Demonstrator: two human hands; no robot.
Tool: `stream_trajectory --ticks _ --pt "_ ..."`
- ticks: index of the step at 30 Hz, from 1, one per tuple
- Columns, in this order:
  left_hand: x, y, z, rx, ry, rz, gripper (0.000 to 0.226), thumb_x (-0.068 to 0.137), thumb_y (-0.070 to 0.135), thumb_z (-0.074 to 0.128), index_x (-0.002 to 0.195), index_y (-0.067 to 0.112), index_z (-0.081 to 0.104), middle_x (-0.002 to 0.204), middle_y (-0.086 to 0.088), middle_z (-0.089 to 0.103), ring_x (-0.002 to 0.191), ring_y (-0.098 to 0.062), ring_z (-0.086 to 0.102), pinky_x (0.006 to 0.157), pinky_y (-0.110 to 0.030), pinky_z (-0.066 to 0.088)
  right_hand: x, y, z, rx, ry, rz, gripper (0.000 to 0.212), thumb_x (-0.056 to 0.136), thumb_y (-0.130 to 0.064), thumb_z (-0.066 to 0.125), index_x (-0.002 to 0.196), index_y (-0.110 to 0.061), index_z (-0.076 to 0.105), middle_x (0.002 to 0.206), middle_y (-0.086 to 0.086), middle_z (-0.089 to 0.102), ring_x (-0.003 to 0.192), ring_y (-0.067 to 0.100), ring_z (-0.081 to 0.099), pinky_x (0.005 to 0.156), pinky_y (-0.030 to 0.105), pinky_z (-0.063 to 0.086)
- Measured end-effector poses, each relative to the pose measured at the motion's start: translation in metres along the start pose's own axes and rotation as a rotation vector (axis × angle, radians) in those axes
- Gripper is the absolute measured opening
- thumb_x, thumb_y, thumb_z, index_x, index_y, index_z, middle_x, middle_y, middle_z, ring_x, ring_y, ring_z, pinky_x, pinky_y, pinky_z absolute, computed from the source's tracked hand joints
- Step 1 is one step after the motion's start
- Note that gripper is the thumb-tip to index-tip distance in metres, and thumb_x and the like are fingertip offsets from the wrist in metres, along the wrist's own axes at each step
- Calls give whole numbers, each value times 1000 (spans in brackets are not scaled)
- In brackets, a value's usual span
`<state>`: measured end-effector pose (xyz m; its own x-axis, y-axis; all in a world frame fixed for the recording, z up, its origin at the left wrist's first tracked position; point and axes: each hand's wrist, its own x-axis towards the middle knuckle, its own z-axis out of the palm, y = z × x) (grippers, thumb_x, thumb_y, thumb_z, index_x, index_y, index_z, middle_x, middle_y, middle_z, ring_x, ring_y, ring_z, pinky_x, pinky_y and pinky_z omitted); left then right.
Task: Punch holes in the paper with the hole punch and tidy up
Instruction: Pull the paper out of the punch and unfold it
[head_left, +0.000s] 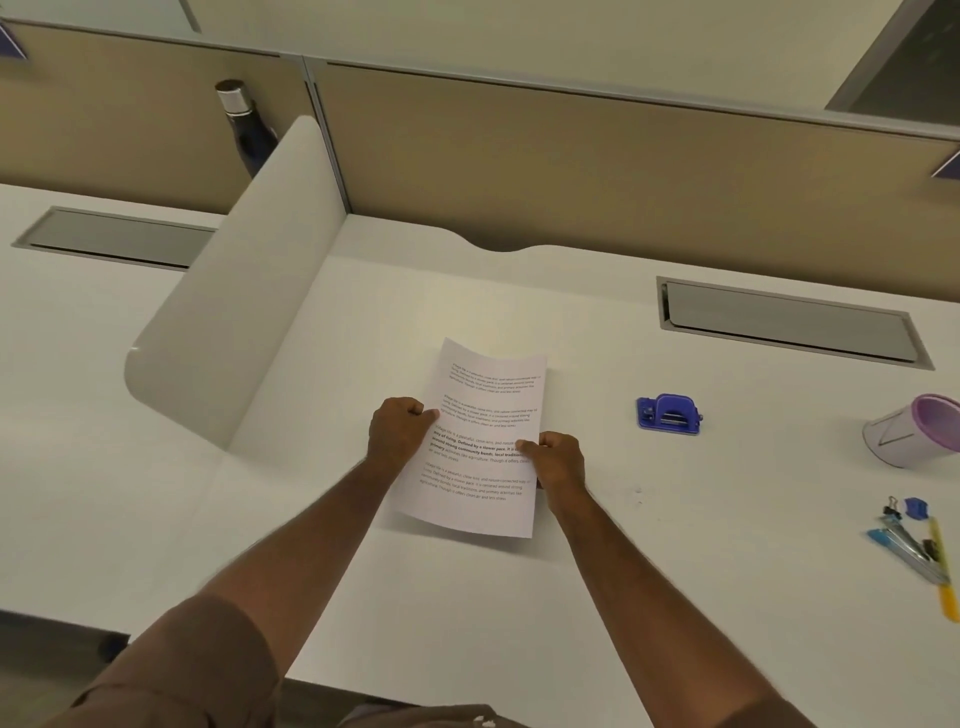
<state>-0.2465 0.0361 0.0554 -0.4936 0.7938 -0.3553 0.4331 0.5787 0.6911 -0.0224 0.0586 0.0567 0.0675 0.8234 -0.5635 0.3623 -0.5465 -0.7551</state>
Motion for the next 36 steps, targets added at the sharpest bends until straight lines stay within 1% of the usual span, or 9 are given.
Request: stream_trajectory --ticks 3,8,11,14,17,21,25,31,36 --pt "5 -2 -2 55 4 -1 32 89 28 68 66 14 51 68 -8 52 64 -23 48 64 -31 39 3 0 7 -21 -8 23 23 83 -20 74 84 3 67 91 11 77 86 34 74 79 48 60" --pt "8 -7 -3 111 27 -1 35 90 29 67 65 15 46 65 -5 47 61 -22 45 60 -30 36 5 2 14 -34 -2 25 28 83 -22 75 64 -13 56 75 5 72 67 24 63 59 29 47" --pt "9 -8 -3 113 32 -7 42 93 38 64 62 14 50 63 -3 54 61 -21 50 63 -32 41 7 2 16 -11 -15 69 29 85 -27 74 69 -6 62 84 12 76 77 34 72 73 42 62" --pt "9 -7 -5 116 57 -12 55 96 43 60 52 17 39 54 1 46 57 -22 46 60 -31 38 8 1 16 31 -32 120 27 88 -33 71 74 -11 68 89 13 78 82 34 76 79 52 62" --pt "9 -8 -6 100 88 -27 58 98 42 57 51 16 34 51 0 42 56 -25 44 59 -32 36 9 1 12 44 -40 146 29 91 -36 67 82 -8 69 89 13 78 79 33 76 77 50 63" --pt "8 -11 -10 106 82 -53 56 100 43 49 59 5 53 68 -11 69 68 -31 62 73 -38 51 7 2 7 119 -40 177 38 95 -35 63 92 2 70 81 15 77 67 29 77 62 44 65" --pt "4 -13 -11 130 139 -47 57 101 41 49 55 7 49 57 -6 57 63 -31 56 64 -34 44 6 2 5 143 -38 181 38 95 -34 62 88 2 70 79 16 77 65 28 77 56 38 63" --pt "-1 -14 -14 113 121 -55 52 101 40 48 74 2 72 71 -11 70 73 -33 65 68 -33 47 7 0 3 77 -13 153 34 93 -35 62 83 -3 70 77 12 77 65 29 77 66 48 65" --pt "-3 -11 -17 125 112 -54 51 102 40 47 83 2 75 82 -14 74 80 -35 68 79 -40 56 7 -2 2 -11 6 99 32 91 -33 61 78 -5 70 72 9 77 61 30 76 72 48 64"
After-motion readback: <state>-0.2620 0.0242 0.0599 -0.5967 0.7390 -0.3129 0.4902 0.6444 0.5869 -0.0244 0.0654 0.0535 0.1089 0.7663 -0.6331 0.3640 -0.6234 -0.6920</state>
